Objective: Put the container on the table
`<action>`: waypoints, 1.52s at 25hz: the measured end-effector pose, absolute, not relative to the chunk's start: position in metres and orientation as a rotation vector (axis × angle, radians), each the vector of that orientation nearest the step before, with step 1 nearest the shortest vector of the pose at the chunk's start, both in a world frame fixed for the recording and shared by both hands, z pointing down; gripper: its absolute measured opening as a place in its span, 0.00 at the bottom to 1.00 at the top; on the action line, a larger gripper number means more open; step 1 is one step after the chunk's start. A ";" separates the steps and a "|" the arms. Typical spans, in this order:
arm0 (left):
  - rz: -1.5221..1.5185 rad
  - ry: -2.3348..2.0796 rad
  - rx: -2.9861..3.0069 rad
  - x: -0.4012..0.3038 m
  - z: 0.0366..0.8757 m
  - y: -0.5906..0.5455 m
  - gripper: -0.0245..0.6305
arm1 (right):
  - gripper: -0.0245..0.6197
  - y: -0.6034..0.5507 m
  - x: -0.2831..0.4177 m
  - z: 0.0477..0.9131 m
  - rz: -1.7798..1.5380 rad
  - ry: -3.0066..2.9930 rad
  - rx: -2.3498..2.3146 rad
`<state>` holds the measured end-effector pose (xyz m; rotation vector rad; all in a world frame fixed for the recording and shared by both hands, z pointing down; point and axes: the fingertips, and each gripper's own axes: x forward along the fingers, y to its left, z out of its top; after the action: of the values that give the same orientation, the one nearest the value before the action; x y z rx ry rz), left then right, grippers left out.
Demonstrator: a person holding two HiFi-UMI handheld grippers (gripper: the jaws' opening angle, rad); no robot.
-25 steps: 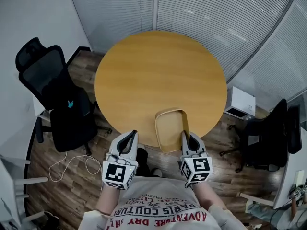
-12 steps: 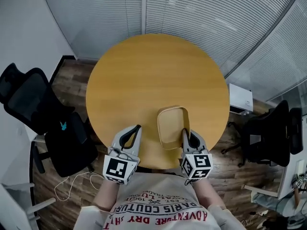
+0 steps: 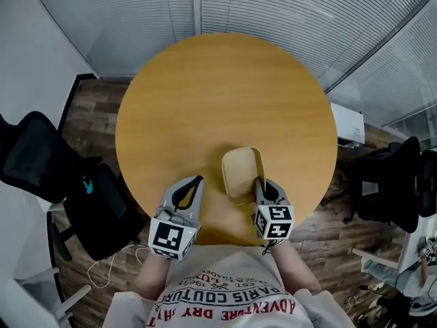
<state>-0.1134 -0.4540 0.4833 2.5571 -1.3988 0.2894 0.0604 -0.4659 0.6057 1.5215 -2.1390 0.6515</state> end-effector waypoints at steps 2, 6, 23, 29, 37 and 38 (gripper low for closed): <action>0.286 -1.387 2.536 -0.114 0.493 -0.462 0.06 | 0.05 -0.472 0.060 0.626 0.689 -2.103 1.494; 0.320 -1.376 2.508 -0.119 0.516 -0.475 0.06 | 0.05 -0.477 0.057 0.659 0.756 -2.044 1.433; 0.333 -1.323 2.461 -0.124 0.552 -0.503 0.06 | 0.05 -0.492 0.050 0.721 0.894 -1.914 1.311; 0.337 -1.309 2.473 -0.124 0.553 -0.505 0.06 | 0.06 -0.496 0.050 0.722 0.889 -1.903 1.326; 0.336 -1.363 2.466 -0.136 0.545 -0.502 0.06 | 0.20 -0.499 0.053 0.715 0.907 -1.907 1.382; 0.333 -1.370 2.464 -0.136 0.544 -0.501 0.06 | 0.22 -0.499 0.055 0.713 0.897 -1.910 1.384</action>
<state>-0.1360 -0.5015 0.5436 2.4643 -1.3700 0.3326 0.0545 -0.4991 0.7126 1.3835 -1.9097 0.8970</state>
